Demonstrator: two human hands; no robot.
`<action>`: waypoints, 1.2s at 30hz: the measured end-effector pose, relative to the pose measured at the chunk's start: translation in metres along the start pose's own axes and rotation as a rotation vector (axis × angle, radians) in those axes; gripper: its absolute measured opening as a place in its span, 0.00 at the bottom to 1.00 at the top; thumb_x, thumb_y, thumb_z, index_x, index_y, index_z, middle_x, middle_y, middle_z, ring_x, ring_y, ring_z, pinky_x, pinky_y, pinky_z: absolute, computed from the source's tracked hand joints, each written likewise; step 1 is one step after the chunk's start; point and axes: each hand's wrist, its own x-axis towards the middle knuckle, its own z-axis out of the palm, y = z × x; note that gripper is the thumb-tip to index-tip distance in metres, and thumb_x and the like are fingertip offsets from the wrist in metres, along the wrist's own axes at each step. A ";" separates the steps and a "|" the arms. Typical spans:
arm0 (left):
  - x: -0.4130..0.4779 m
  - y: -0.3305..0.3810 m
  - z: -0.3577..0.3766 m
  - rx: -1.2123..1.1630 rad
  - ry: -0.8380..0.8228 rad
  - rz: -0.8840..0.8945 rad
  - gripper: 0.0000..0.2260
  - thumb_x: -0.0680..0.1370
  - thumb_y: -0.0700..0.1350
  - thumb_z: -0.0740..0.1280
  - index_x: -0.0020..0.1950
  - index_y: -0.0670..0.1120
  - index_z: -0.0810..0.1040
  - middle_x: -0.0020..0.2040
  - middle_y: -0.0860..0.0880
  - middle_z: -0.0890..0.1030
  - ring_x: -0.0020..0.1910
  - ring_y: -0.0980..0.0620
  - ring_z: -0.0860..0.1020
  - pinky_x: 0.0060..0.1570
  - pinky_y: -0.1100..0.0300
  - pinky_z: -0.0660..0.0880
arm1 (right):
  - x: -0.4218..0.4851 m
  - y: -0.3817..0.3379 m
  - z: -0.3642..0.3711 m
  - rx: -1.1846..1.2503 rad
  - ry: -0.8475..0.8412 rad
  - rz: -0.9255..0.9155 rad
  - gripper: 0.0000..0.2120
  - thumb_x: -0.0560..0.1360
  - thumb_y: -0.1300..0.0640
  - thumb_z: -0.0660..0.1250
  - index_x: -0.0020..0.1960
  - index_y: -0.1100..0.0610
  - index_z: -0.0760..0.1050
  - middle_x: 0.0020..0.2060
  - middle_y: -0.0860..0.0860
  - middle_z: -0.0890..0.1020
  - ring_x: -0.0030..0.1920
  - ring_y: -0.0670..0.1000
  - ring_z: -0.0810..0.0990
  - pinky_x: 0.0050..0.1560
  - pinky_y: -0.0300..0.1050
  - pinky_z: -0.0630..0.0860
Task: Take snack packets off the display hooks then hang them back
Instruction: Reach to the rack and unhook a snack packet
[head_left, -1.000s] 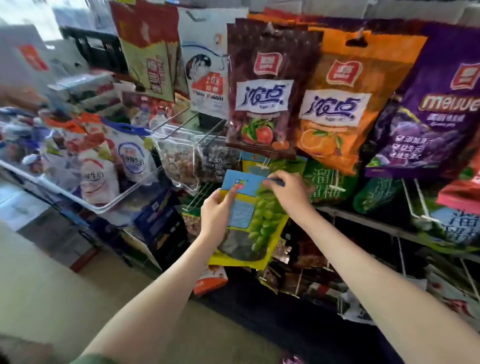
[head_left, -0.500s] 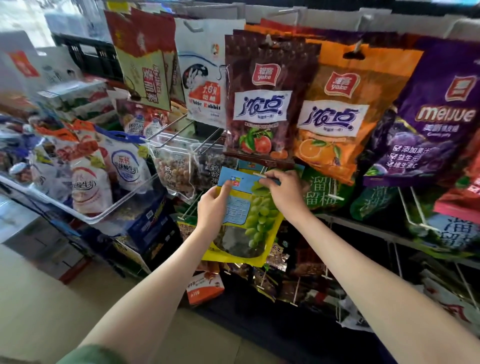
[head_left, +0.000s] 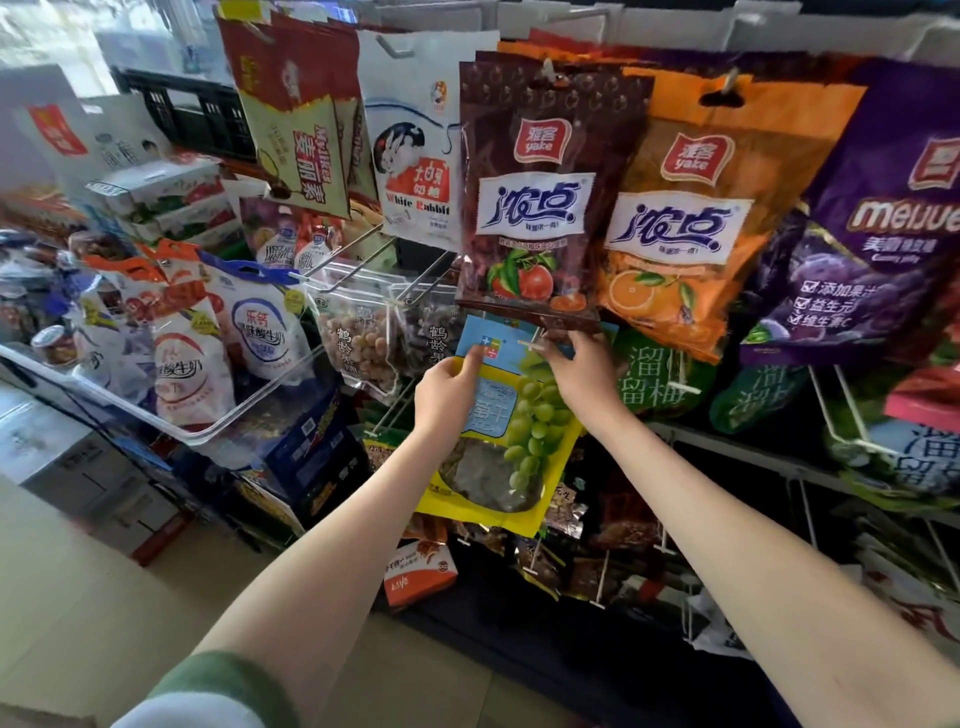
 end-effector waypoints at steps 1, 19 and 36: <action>0.000 0.001 0.002 0.033 0.018 -0.001 0.25 0.76 0.63 0.59 0.47 0.41 0.78 0.36 0.47 0.78 0.34 0.49 0.75 0.36 0.56 0.68 | 0.000 -0.001 0.000 -0.010 -0.013 0.014 0.12 0.78 0.47 0.60 0.55 0.53 0.76 0.52 0.55 0.76 0.63 0.57 0.69 0.66 0.62 0.60; -0.002 0.011 0.006 0.060 0.075 -0.043 0.23 0.76 0.63 0.60 0.44 0.43 0.78 0.35 0.48 0.78 0.35 0.48 0.78 0.37 0.54 0.73 | 0.004 -0.010 -0.007 -0.153 -0.027 0.036 0.13 0.79 0.49 0.57 0.59 0.51 0.75 0.61 0.54 0.76 0.67 0.57 0.65 0.68 0.58 0.56; 0.027 -0.013 0.037 0.062 0.176 0.096 0.18 0.77 0.61 0.60 0.45 0.46 0.74 0.38 0.50 0.76 0.38 0.52 0.75 0.37 0.57 0.70 | 0.010 0.050 0.031 0.170 0.330 -0.013 0.32 0.71 0.45 0.69 0.70 0.56 0.62 0.68 0.56 0.65 0.69 0.56 0.61 0.65 0.52 0.56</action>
